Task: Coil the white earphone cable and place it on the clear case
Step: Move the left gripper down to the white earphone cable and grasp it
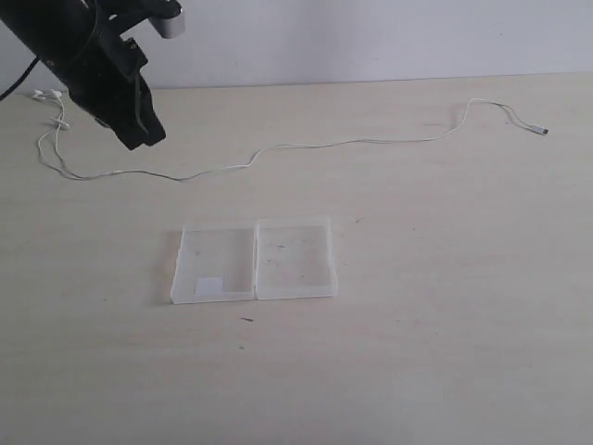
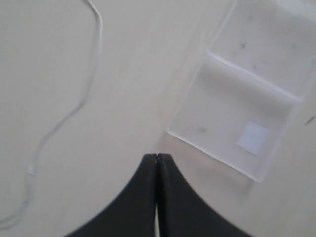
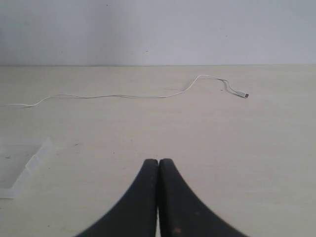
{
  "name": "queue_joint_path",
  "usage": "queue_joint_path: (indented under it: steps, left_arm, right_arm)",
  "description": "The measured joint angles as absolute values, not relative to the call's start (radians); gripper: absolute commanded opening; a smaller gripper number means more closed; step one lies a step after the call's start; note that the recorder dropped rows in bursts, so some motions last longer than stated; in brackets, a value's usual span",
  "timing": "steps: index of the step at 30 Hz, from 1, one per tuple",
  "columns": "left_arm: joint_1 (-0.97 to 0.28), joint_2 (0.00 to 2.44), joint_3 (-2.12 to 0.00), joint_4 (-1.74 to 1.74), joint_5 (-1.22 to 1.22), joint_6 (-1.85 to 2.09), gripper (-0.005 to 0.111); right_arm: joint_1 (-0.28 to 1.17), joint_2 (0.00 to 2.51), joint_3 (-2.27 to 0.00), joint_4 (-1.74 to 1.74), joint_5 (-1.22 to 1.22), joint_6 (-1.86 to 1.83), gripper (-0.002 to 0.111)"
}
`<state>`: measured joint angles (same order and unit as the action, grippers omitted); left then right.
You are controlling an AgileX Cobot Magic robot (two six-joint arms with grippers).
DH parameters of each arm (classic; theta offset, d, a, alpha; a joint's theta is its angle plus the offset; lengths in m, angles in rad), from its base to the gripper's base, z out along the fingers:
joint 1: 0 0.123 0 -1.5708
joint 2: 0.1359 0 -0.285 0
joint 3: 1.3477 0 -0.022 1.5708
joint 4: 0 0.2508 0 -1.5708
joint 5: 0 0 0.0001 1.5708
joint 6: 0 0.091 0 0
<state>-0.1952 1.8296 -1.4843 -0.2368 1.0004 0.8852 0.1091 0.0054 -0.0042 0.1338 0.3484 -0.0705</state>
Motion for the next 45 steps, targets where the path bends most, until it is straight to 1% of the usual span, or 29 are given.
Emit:
queue_joint_path:
  steps: [3, 7, 18, 22, 26, 28, 29, 34, 38, 45]
  left_arm:
    - [-0.195, 1.848, -1.54, -0.209, 0.935, 0.977, 0.0]
    - [-0.195, 1.923, -1.686, -0.191, 0.911, 1.005, 0.0]
    - [-0.205, 2.296, -2.203, -0.085, 1.163, 0.92, 0.0]
    - [-0.254, 2.412, -2.333, -0.042, 1.202, 0.914, 0.0]
    - [-0.329, 2.483, -2.389, 0.028, 1.195, 0.919, 0.0]
    - [-0.365, 2.496, -2.398, 0.051, 1.191, 0.925, 0.005]
    - [-0.379, 2.499, -2.398, 0.055, 1.191, 0.926, 0.011]
    - [-0.398, 2.501, -2.401, 0.066, 1.208, 0.95, 0.05]
    - [-0.396, 2.505, -2.403, 0.07, 1.217, 0.961, 0.05]
    - [-0.39, 2.572, -2.403, 0.07, 1.221, 0.809, 0.05]
  right_arm:
    - [0.109, 0.005, -0.004, 0.134, 0.348, -0.07, 0.0]
    - [0.109, 0.005, -0.004, 0.134, 0.348, -0.07, 0.0]
    - [0.109, 0.005, -0.004, 0.134, 0.348, -0.07, 0.0]
    - [0.109, 0.005, -0.004, 0.134, 0.348, -0.07, 0.0]
    - [0.109, 0.005, -0.004, 0.134, 0.348, -0.07, 0.0]
    - [0.109, 0.005, -0.004, 0.134, 0.348, -0.07, 0.0]
    - [0.109, 0.005, -0.004, 0.134, 0.348, -0.07, 0.0]
    - [0.109, 0.005, -0.004, 0.134, 0.348, -0.07, 0.0]
    - [0.109, 0.005, -0.004, 0.134, 0.348, -0.07, 0.0]
    - [0.109, 0.005, -0.004, 0.134, 0.348, -0.07, 0.0]
